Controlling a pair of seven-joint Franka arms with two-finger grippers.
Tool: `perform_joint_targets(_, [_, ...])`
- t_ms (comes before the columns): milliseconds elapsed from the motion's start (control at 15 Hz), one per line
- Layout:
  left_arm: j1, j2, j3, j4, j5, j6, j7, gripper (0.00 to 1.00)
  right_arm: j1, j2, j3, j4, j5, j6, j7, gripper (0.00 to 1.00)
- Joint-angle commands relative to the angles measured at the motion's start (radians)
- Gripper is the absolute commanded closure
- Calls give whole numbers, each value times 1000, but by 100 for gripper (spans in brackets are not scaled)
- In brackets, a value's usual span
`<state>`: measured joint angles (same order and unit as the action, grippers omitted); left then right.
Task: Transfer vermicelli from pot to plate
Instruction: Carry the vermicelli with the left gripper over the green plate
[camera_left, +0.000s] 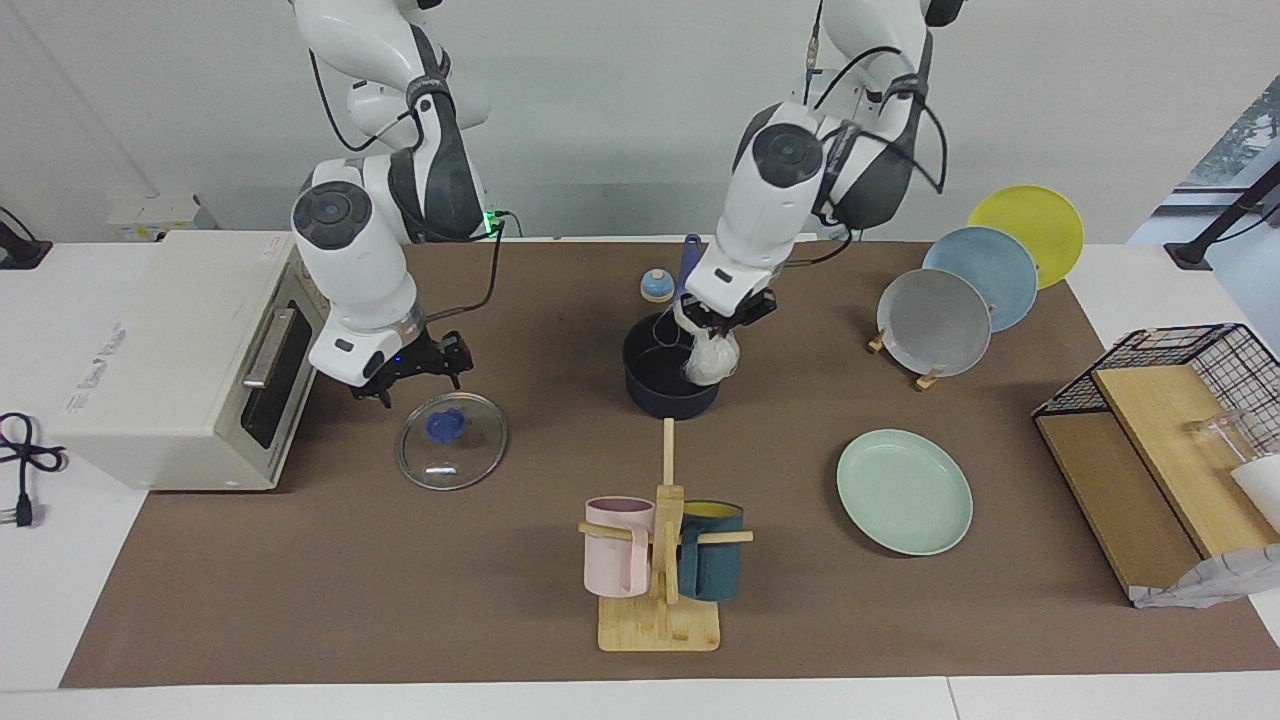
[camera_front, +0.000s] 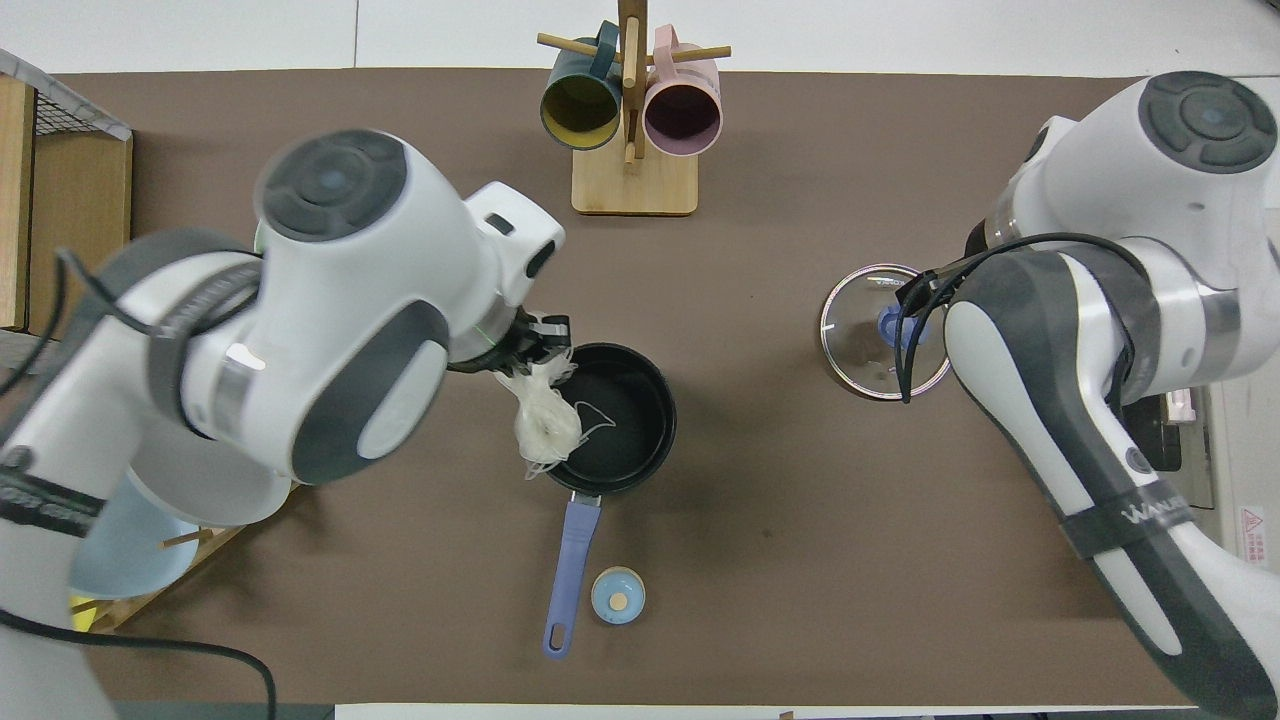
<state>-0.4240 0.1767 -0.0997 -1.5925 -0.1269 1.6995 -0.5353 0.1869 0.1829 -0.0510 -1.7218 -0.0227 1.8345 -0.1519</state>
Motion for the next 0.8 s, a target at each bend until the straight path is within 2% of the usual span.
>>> perform_joint_targets(0, [160,43,1,108,-31,-74,121,100,-21,-69,-9,30,-5,-115,-17,0])
perform_joint_targets(200, [296,65,3,57,-26,76,277,100,-24,-157,-12,30,-11,-210,15,0])
perform_joint_targets(333, [364,139,5,52,-14,176,371,100,-23,-186,-13,34,-52,-259,17,0])
perform_joint_targets(600, [410,265,3,55,55,323,420,100,-50,-198,-15,31,-46,-288,8,0])
perform_joint_targets(733, [410,276,5,31,58,353,454,100,-50,-209,-15,28,-43,-300,9,0])
